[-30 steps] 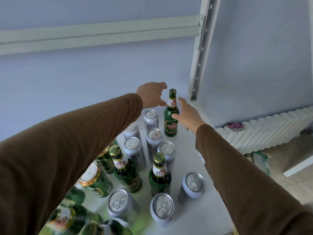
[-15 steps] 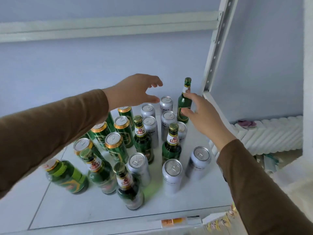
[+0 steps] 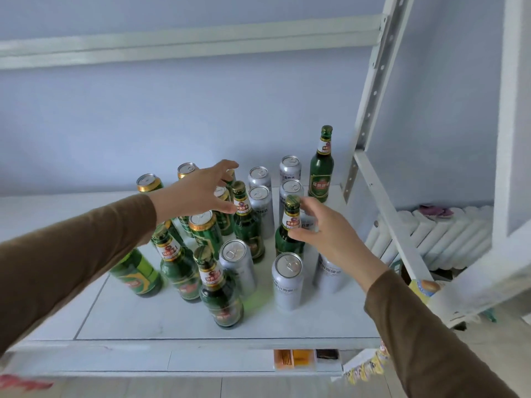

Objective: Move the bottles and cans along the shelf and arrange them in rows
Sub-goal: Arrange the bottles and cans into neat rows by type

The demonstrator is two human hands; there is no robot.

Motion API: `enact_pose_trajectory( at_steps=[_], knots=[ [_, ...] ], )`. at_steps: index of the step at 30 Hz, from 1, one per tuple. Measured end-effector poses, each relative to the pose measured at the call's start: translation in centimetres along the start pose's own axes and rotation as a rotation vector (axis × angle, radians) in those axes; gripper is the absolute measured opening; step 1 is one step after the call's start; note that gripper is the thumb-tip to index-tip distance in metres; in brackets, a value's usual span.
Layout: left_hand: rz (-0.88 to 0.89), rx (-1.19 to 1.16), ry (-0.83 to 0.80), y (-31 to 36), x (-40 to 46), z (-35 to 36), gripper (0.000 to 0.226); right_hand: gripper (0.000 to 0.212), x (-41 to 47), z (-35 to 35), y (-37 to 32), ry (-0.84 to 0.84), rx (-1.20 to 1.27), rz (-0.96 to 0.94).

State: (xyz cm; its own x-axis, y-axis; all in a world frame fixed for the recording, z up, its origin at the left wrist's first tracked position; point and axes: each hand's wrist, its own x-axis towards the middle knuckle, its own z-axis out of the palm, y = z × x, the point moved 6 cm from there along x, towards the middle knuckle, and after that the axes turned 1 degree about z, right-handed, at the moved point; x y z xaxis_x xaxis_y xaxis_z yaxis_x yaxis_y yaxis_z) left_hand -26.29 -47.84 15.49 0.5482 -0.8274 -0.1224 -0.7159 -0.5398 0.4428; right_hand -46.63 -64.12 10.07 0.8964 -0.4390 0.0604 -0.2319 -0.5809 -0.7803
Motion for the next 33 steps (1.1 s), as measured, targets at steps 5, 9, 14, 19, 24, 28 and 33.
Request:
enact_pose_trajectory(
  at_steps=[5, 9, 14, 19, 24, 28, 33],
  knots=[
    [-0.027, -0.073, -0.069, -0.4, 1.8, 1.2, 0.088, 0.035, 0.7, 1.5, 0.5, 0.064, 0.085, 0.043],
    [-0.028, -0.16, -0.162, -1.3, 3.0, 2.4, 0.058, 0.027, 1.2, 2.4, 0.7, 0.117, 0.094, 0.075],
    [-0.012, -0.217, -0.225, -1.9, 3.8, 3.4, 0.04, 0.024, 1.4, 2.8, 0.9, 0.141, 0.057, 0.078],
    [0.016, -0.248, -0.183, -1.8, 4.1, 3.7, 0.035, 0.021, 1.4, 2.6, 0.6, 0.169, 0.063, 0.08],
    [0.039, -0.203, -0.144, -1.0, 3.5, 2.7, 0.035, 0.02, 1.3, 1.9, -0.2, 0.195, 0.08, 0.087],
    [0.07, -0.203, -0.12, 0.3, 2.5, 0.0, 0.032, 0.016, 1.3, -0.2, -2.9, 0.225, 0.086, 0.031],
    [0.11, -0.176, -0.07, 2.7, 1.3, -4.9, 0.035, 0.018, 1.2, -3.8, -7.5, 0.274, 0.047, -0.049]
  ],
)
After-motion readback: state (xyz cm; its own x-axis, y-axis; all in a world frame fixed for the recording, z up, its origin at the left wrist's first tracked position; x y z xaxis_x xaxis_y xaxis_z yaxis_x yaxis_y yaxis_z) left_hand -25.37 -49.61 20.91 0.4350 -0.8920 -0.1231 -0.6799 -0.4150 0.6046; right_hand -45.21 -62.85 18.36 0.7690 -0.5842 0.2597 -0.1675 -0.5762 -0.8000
